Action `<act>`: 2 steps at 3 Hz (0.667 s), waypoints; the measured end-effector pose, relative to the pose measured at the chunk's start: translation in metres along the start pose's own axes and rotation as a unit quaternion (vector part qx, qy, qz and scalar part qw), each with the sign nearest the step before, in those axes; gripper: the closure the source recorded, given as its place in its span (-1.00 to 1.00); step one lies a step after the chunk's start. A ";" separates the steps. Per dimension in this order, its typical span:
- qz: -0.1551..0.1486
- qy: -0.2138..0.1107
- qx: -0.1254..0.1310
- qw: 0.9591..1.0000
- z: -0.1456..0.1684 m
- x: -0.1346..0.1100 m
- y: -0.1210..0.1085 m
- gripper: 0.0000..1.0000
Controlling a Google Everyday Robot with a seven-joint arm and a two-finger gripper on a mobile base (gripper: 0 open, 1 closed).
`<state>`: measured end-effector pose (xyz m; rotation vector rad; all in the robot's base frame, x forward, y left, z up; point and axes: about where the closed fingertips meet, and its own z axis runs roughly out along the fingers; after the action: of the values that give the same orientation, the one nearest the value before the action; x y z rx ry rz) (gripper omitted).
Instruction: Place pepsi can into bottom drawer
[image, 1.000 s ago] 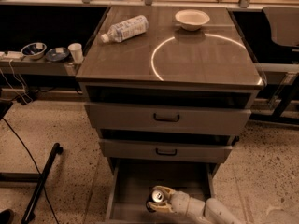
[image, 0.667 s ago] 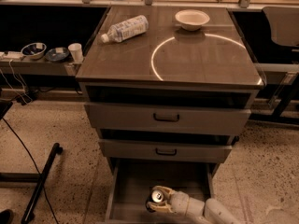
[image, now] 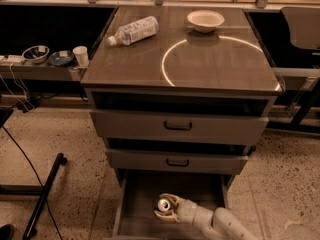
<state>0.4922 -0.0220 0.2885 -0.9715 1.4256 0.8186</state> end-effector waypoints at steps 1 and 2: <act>-0.064 0.022 0.006 0.998 0.034 0.007 -0.024 1.00; -0.070 0.024 -0.010 0.997 0.063 0.027 -0.042 1.00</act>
Offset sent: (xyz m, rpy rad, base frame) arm 0.1058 0.0475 -0.0523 -0.0944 -0.1266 0.0831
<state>0.5567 0.0150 0.2584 -1.0999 1.3752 0.7102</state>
